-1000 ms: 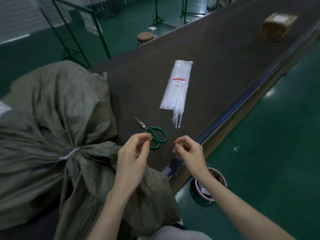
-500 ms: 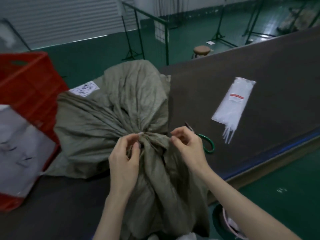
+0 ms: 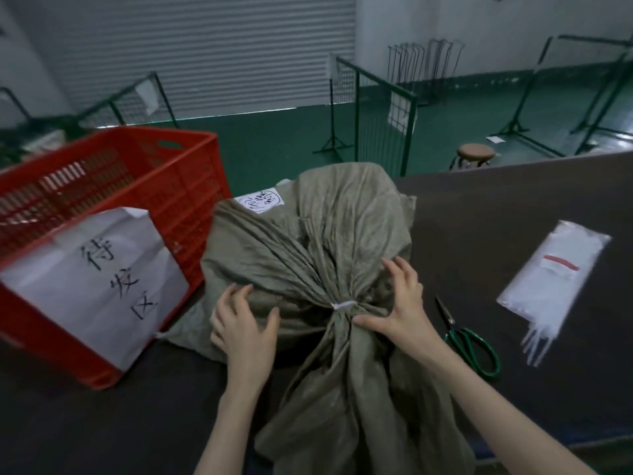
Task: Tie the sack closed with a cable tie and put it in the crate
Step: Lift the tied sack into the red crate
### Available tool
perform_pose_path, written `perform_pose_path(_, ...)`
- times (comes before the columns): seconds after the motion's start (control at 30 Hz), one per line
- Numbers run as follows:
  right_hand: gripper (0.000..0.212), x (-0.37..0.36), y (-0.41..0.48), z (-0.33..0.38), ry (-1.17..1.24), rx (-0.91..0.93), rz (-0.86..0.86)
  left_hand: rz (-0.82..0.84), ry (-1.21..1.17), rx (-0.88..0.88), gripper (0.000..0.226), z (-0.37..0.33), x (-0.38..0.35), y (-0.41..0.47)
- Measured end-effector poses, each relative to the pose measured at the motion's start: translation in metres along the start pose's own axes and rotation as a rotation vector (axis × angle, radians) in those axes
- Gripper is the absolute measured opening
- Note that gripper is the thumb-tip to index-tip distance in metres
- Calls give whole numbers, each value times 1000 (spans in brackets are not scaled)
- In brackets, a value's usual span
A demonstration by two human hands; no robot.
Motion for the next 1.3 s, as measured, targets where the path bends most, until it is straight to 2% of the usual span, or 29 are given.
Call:
perform_pose_path(0.2, 96, 17, 45, -18, 221, -219, -48, -148, -119, 299, 96, 43, 12, 42)
perform_pose_path(0.3, 105, 9, 74, -27, 273, -265, -26, -143, -250, 467, 109, 65, 15, 56)
perform_pose_path(0.4, 113, 2, 92, -34, 468, -322, -36, -115, -425, 559, 106, 81, 10, 58)
perform_pose_path(0.5, 98, -9, 103, -51, 788, -458, -54, -149, -547, 599, 93, 87, 8, 52)
perform_pose_path(0.57, 99, -21, 105, -62, 937, -557, 2, -122, -628, 623, 92, 91, 2, 49)
perform_pose_path(0.7, 83, -34, 101, -65, 1015, -588, 69, -45, -915, 748, 84, 99, -8, 40)
perform_pose_path(0.8, 71, -32, 99, -62, 988, -574, 35, -14, -1032, 728, 70, 94, -12, 36)
perform_pose_path(1.0, 52, -26, 86, -61, 1036, -525, 17, -54, -1045, 621, 60, 87, -2, 27)
perform_pose_path(1.2, 50, -10, 75, -62, 1063, -467, -27, -6, -1016, 506, 32, 74, 4, 27)
perform_pose_path(1.23, 49, -7, 73, -62, 1078, -457, -44, 1, -1007, 489, 31, 72, 6, 29)
perform_pose_path(1.3, 45, -1, 70, -61, 1126, -437, -79, 1, -994, 438, 41, 65, 10, 35)
Point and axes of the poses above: each hand's wrist, its own y-axis towards the middle knuckle, its own x-axis out of the back of the hand, z = x × y, the point moved 7 cm from there along y, towards the middle knuckle, and after that the axes turned 15 degrees about -y, right-handed, at the moved point
